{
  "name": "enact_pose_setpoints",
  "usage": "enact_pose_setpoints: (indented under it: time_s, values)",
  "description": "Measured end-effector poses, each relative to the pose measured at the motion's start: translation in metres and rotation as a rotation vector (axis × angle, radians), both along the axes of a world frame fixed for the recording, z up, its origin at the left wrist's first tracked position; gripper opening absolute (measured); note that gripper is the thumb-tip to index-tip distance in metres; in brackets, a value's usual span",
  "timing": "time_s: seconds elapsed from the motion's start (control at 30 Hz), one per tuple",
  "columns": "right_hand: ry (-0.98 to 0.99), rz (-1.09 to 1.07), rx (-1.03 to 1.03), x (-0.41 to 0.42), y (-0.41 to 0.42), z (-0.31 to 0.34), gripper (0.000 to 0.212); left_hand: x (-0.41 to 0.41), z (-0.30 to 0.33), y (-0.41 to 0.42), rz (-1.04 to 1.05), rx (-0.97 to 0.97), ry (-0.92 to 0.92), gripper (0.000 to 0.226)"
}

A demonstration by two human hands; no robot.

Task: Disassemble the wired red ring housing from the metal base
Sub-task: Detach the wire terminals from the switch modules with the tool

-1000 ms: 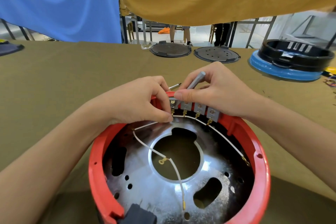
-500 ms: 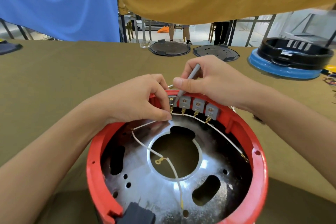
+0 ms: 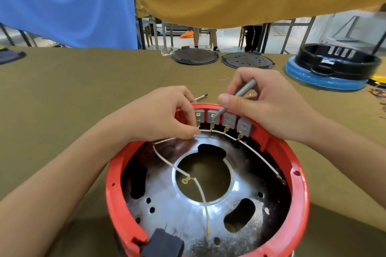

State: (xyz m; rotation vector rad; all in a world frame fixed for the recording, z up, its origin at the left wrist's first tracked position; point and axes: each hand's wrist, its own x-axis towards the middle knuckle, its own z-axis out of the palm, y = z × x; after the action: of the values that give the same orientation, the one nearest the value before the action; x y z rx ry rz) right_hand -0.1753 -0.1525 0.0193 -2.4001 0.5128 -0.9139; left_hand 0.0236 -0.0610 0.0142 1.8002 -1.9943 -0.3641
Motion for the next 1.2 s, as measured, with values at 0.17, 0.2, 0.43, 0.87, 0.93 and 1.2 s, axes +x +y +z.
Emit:
enact_pose_setpoints:
  time_s: [0.17, 0.2, 0.43, 0.87, 0.93, 1.2]
  values:
    - [-0.032, -0.019, 0.023, -0.012, 0.009, -0.008, 0.019, 0.001, -0.001, 0.001, -0.006, -0.059, -0.020, 0.008]
    - [-0.013, -0.031, -0.004, -0.012, 0.010, -0.008, 0.018, 0.000, -0.001, 0.001, -0.018, -0.071, -0.020, 0.007]
    - [0.112, -0.050, -0.165, -0.011, 0.011, -0.006, 0.010, 0.000, -0.003, 0.000, -0.091, -0.041, -0.061, 0.012]
    - [0.170, -0.024, 0.148, 0.010, -0.001, 0.004, 0.029, 0.000, -0.002, 0.000, -0.134, 0.013, -0.071, 0.017]
    - [0.144, -0.029, 0.109, 0.006, 0.000, 0.000, 0.027, 0.000, -0.002, -0.001, -0.131, 0.012, -0.064, 0.016]
    - [0.070, -0.081, -0.084, -0.005, 0.008, -0.005, 0.014, 0.001, -0.002, 0.000, -0.119, 0.023, -0.063, 0.014]
